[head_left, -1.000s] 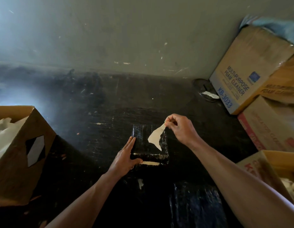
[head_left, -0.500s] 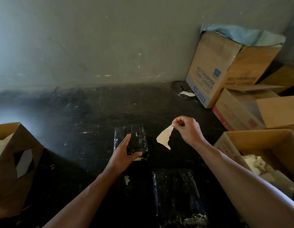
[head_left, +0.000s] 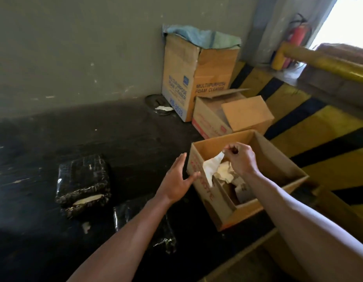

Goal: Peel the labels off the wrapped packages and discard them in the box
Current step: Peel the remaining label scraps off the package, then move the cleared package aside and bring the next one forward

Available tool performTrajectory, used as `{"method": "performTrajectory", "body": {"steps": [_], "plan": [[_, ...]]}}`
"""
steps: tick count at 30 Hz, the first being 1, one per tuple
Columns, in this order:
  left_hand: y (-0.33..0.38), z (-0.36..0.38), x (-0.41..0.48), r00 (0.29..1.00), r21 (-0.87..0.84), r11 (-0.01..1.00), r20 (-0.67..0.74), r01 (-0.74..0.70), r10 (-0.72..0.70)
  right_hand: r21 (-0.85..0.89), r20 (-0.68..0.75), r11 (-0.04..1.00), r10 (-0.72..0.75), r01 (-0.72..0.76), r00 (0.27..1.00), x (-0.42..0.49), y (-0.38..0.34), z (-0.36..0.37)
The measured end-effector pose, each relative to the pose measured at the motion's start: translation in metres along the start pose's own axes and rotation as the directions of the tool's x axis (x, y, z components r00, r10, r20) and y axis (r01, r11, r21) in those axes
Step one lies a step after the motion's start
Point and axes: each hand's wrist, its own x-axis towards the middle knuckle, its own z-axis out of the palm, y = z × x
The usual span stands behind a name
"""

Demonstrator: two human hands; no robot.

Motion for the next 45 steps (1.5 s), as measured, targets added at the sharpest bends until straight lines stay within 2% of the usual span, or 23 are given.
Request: {"method": "performTrajectory", "body": {"steps": [5, 8, 10, 16, 20, 26, 31, 36, 38, 41, 45], "plan": [[0.023, 0.062, 0.019, 0.992, -0.010, 1.000, 0.122, -0.007, 0.008, -0.001, -0.083, 0.992, 0.122, -0.122, 0.989, 0.000, 0.054, -0.040], [0.027, 0.087, 0.024, 0.989, 0.102, 0.993, 0.143, -0.061, 0.046, 0.005, -0.089, 0.992, 0.123, -0.123, 0.988, -0.004, 0.077, -0.049], [0.027, 0.102, 0.025, 0.987, 0.174, 0.980, 0.145, -0.097, 0.072, -0.017, -0.079, 0.985, 0.172, -0.174, 0.982, -0.003, 0.092, -0.054], [0.020, 0.116, 0.020, 0.981, 0.395, 0.903, 0.155, -0.171, 0.118, -0.034, -0.017, 0.977, 0.212, -0.212, 0.977, -0.003, 0.120, -0.054], [0.020, 0.115, 0.022, 0.982, 0.399, 0.902, 0.144, -0.168, 0.119, 0.008, -0.007, 0.971, 0.241, -0.241, 0.971, -0.002, 0.118, -0.059], [0.015, 0.111, 0.022, 0.985, 0.376, 0.912, 0.106, -0.164, 0.133, 0.055, 0.002, 0.978, 0.200, -0.200, 0.980, -0.001, 0.098, -0.055], [-0.009, 0.072, 0.011, 0.998, 0.296, 0.955, -0.063, 0.003, 0.017, 0.030, 0.076, 0.994, 0.099, -0.101, 0.992, 0.011, 0.058, -0.026], [-0.054, -0.016, -0.008, 0.968, 0.247, 0.956, -0.232, 0.159, -0.100, 0.047, 0.152, 0.995, -0.096, 0.090, 0.984, 0.015, -0.013, 0.040], [-0.078, -0.058, -0.018, 0.929, 0.179, 0.952, -0.322, 0.250, -0.183, 0.019, 0.201, 0.989, -0.147, 0.146, 0.968, 0.009, -0.044, 0.078], [-0.119, -0.115, -0.033, 0.852, 0.079, 0.930, -0.435, 0.358, -0.291, 0.027, 0.298, 0.989, -0.146, 0.144, 0.943, -0.008, -0.086, 0.140], [-0.174, -0.175, -0.056, 0.732, -0.043, 0.880, -0.537, 0.474, -0.420, 0.052, 0.474, 0.989, -0.149, 0.141, 0.868, -0.037, -0.122, 0.223]]}}
